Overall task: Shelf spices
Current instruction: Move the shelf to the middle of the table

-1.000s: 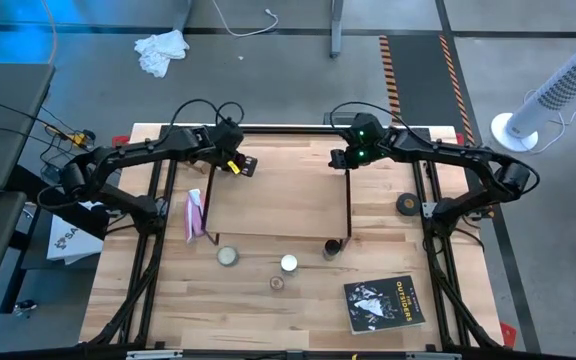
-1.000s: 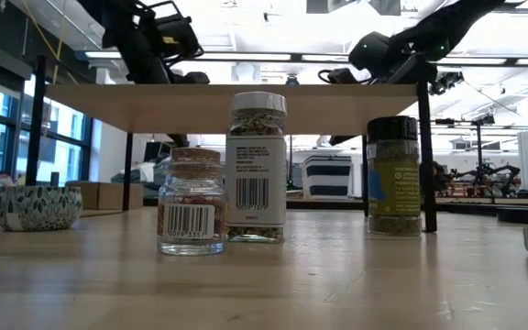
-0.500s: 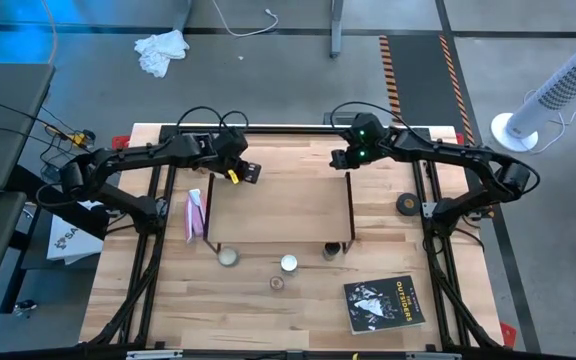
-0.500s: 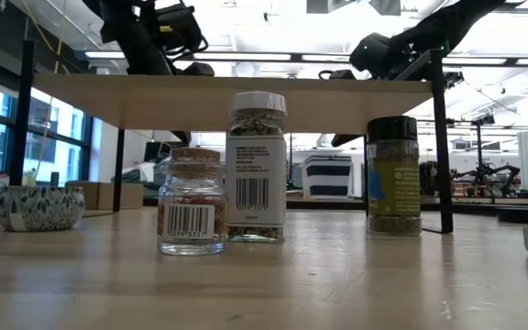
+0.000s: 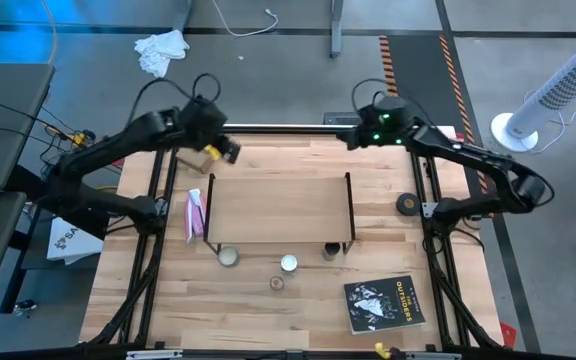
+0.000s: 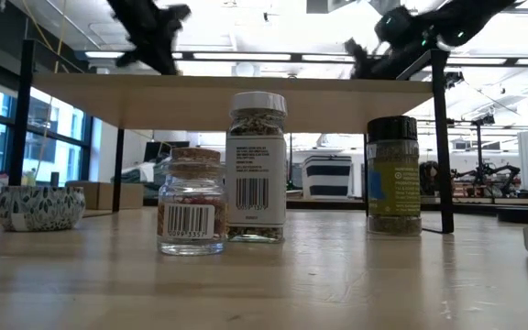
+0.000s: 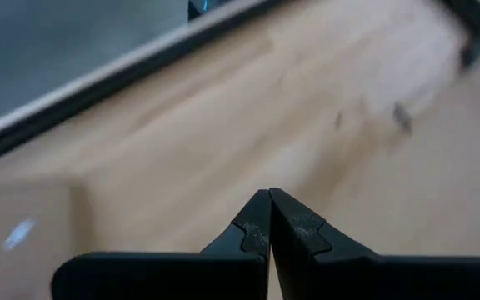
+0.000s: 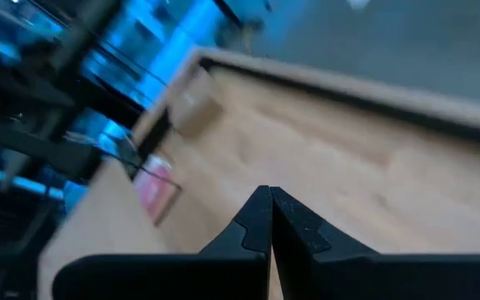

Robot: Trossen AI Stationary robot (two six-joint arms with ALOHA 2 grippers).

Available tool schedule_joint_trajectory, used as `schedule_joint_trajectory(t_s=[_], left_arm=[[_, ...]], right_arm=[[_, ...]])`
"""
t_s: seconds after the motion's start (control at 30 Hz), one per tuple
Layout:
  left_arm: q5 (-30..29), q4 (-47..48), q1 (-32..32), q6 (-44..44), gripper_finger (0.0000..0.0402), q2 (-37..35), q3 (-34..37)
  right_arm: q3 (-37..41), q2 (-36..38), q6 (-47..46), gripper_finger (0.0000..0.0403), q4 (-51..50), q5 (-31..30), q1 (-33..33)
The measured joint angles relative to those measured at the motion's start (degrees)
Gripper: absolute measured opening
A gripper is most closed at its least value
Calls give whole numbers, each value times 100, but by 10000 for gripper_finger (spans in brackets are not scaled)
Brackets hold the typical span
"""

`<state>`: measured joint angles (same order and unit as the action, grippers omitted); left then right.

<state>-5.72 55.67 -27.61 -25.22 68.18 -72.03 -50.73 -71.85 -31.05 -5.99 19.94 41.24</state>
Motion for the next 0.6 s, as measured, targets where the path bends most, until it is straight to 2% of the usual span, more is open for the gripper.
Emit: schedule_joint_trajectory(t_s=[0.07,0.17,0.33,0.5,0.6], left_arm=[[-309,705,380,-345,0,-331,27],[-485,1555,1172,-1375,0,-773,239],[28,2745,2572,-2817,0,-911,557],[869,2967,3367,-3792,0,-821,1157],[1003,2700,3667,-4564,0,-875,1660]], right_arm=[[-4,319,62,0,-7,-24,38],[-6,733,112,0,-109,-17,-7],[-4,1141,112,0,-279,5,-224],[-4,1186,101,0,-448,3,-337],[-4,1186,109,0,-545,3,-344]])
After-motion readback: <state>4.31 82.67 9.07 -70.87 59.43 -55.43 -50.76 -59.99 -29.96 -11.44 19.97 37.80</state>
